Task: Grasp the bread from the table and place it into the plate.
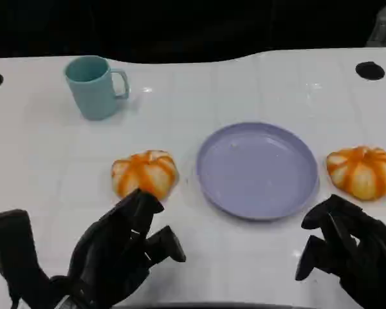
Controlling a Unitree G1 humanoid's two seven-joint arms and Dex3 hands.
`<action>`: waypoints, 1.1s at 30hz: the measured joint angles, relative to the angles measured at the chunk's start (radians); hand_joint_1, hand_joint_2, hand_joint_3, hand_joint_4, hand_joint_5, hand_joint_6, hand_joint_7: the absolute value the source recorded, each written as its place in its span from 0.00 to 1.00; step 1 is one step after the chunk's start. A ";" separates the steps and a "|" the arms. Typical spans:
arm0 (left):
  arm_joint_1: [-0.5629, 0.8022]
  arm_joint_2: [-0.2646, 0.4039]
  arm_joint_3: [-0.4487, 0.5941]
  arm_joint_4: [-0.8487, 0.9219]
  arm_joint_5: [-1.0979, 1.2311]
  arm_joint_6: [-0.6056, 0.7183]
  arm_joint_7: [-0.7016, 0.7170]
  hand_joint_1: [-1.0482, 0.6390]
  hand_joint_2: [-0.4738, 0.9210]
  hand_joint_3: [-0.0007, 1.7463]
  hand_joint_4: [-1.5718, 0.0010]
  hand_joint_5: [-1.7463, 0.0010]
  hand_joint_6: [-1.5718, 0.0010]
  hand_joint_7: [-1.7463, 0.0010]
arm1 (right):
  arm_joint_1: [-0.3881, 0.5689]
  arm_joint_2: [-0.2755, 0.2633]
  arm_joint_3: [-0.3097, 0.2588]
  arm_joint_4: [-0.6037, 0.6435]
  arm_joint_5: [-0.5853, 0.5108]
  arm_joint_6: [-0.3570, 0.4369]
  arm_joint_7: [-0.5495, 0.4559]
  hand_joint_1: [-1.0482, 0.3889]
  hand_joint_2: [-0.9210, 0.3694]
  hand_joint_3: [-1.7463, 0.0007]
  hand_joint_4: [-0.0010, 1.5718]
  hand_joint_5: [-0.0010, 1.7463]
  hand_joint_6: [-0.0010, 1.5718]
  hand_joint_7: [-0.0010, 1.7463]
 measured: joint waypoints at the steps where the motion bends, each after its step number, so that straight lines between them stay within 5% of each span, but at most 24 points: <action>1: 0.000 0.000 0.000 0.000 0.000 0.000 0.000 0.30 1.00 0.23 0.49 0.00 0.63 0.00 | 0.000 0.000 0.000 0.000 0.000 0.000 0.000 0.42 0.00 0.76 0.40 1.00 0.31 0.94; 24: -0.006 0.004 0.001 0.003 0.004 -0.005 0.000 0.29 1.00 0.22 0.49 0.00 0.63 0.01 | -0.003 0.000 0.001 -0.005 -0.004 0.000 -0.004 0.43 0.00 0.76 0.40 1.00 0.31 0.93; 28: -0.010 0.012 0.000 0.013 0.021 -0.031 -0.027 0.26 1.00 0.17 0.59 0.00 0.68 0.15 | -0.004 0.001 0.002 -0.004 -0.004 0.000 -0.004 0.42 0.00 0.76 0.40 1.00 0.31 0.93; 33: -0.040 0.043 -0.011 0.025 0.094 -0.134 -0.082 0.28 1.00 0.11 0.68 0.20 0.71 0.49 | -0.009 0.005 0.005 0.006 -0.007 -0.006 -0.003 0.42 0.00 0.76 0.40 1.00 0.32 0.93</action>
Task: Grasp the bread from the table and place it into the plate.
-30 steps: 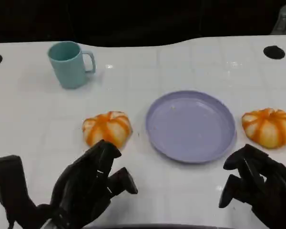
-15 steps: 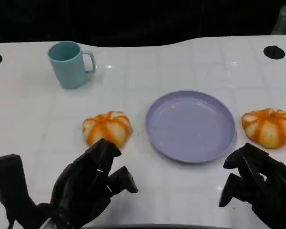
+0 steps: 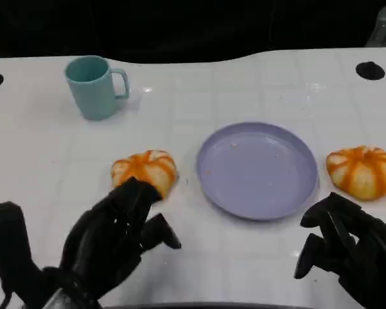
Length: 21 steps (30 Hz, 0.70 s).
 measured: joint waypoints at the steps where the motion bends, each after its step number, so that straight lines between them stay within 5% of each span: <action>1: -0.009 0.010 -0.006 0.004 0.026 -0.034 -0.012 0.29 1.00 0.08 0.70 0.25 0.72 0.57 | -0.001 0.002 0.001 0.000 0.000 0.000 -0.001 0.42 0.00 0.76 0.40 1.00 0.32 0.93; 6: -0.040 0.058 -0.031 0.049 0.125 -0.188 -0.101 0.27 1.00 0.02 0.84 0.37 0.73 0.81 | -0.013 0.008 0.003 0.004 -0.007 0.000 -0.001 0.43 0.00 0.76 0.40 1.00 0.31 0.93; 9: -0.056 0.089 -0.049 0.070 0.208 -0.294 -0.135 0.25 1.00 0.01 0.94 0.40 0.77 0.85 | -0.018 0.010 0.003 0.013 -0.012 0.000 -0.001 0.43 0.00 0.76 0.40 1.00 0.31 0.93; 21: -0.159 0.324 -0.137 0.081 0.733 -0.563 -0.088 0.33 0.95 0.00 1.00 0.69 0.83 0.97 | -0.021 0.012 0.001 0.018 -0.015 0.000 -0.001 0.43 0.00 0.76 0.40 1.00 0.30 0.94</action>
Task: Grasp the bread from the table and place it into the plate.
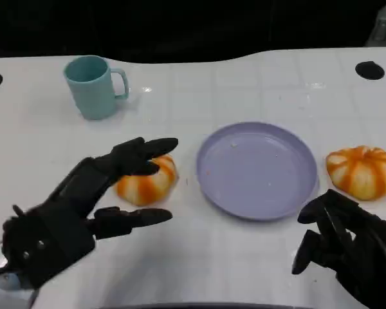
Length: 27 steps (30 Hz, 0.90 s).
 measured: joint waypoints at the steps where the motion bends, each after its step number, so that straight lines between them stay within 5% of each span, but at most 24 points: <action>1: -0.014 0.023 -0.004 0.001 0.034 -0.019 0.000 0.33 0.94 0.00 1.00 0.72 0.83 0.97 | 0.000 0.000 0.000 0.000 0.000 0.000 0.001 0.43 0.00 0.76 0.40 1.00 0.30 0.94; 11: -0.087 0.159 -0.082 -0.009 0.512 -0.068 0.108 0.32 0.92 0.00 1.00 0.80 0.84 0.99 | 0.000 0.000 -0.001 0.002 0.000 0.000 0.003 0.43 0.00 0.75 0.40 1.00 0.30 0.94; 20: -0.161 0.155 -0.168 0.039 0.673 -0.024 0.121 0.33 0.91 0.00 1.00 0.79 0.84 0.99 | 0.000 0.000 -0.003 -0.001 0.000 0.004 0.001 0.43 0.00 0.76 0.40 1.00 0.31 0.94; 27: -0.271 0.091 -0.269 0.224 0.760 0.063 0.126 0.32 0.93 0.00 1.00 0.78 0.84 0.99 | 0.004 -0.002 -0.004 -0.003 0.000 0.003 0.003 0.42 0.00 0.77 0.40 1.00 0.31 0.93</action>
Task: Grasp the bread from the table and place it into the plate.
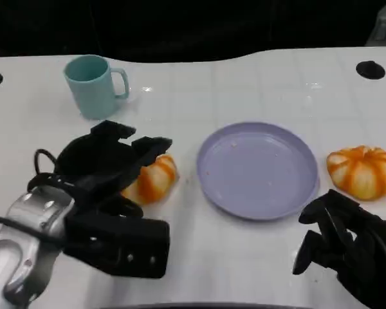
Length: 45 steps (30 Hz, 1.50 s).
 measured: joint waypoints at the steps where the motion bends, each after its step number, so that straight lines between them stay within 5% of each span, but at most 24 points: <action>1: -0.019 -0.014 -0.010 0.033 0.004 0.012 0.003 0.33 0.93 0.00 1.00 0.77 0.84 0.99 | 0.000 0.000 0.000 -0.001 0.000 0.000 0.000 0.42 0.00 0.77 0.40 1.00 0.31 0.93; 17: -0.277 -0.186 -0.134 0.540 0.007 0.193 0.085 0.30 0.93 0.00 1.00 0.79 0.85 1.00 | 0.010 -0.002 -0.008 -0.020 0.008 0.019 0.000 0.42 0.00 0.78 0.41 1.00 0.32 0.92; 30: -0.447 -0.292 -0.184 0.993 -0.067 0.133 0.237 0.29 0.94 0.00 0.98 0.83 0.84 1.00 | 0.025 -0.004 -0.019 -0.031 0.022 0.020 0.004 0.42 0.00 0.78 0.41 1.00 0.32 0.92; 40: -0.500 -0.327 -0.206 1.129 -0.099 0.107 0.317 0.40 0.96 0.00 0.80 0.89 0.76 0.99 | 0.028 -0.004 -0.023 -0.031 0.026 0.019 0.016 0.41 0.00 0.78 0.41 1.00 0.32 0.92; 41: -0.501 -0.328 -0.208 1.136 -0.100 0.104 0.330 0.44 0.97 0.00 0.68 0.86 0.68 0.97 | 0.028 -0.004 -0.023 -0.031 0.026 0.019 0.017 0.41 0.00 0.78 0.41 1.00 0.32 0.92; 42: -0.501 -0.329 -0.209 1.143 -0.107 0.095 0.352 0.46 0.98 0.01 0.55 0.62 0.48 0.95 | 0.028 -0.004 -0.023 -0.031 0.026 0.019 0.018 0.41 0.00 0.78 0.41 1.00 0.32 0.92; 43: -0.499 -0.330 -0.205 1.152 -0.116 0.075 0.384 0.45 0.98 0.01 0.51 0.41 0.37 0.95 | 0.029 -0.004 -0.023 -0.031 0.026 0.019 0.018 0.41 0.00 0.78 0.41 1.00 0.32 0.92; 45: -0.495 -0.326 -0.196 1.164 -0.127 0.030 0.457 0.45 0.99 0.02 0.48 0.16 0.27 0.96 | 0.031 -0.004 -0.025 -0.031 0.026 0.019 0.018 0.41 0.00 0.78 0.41 1.00 0.32 0.92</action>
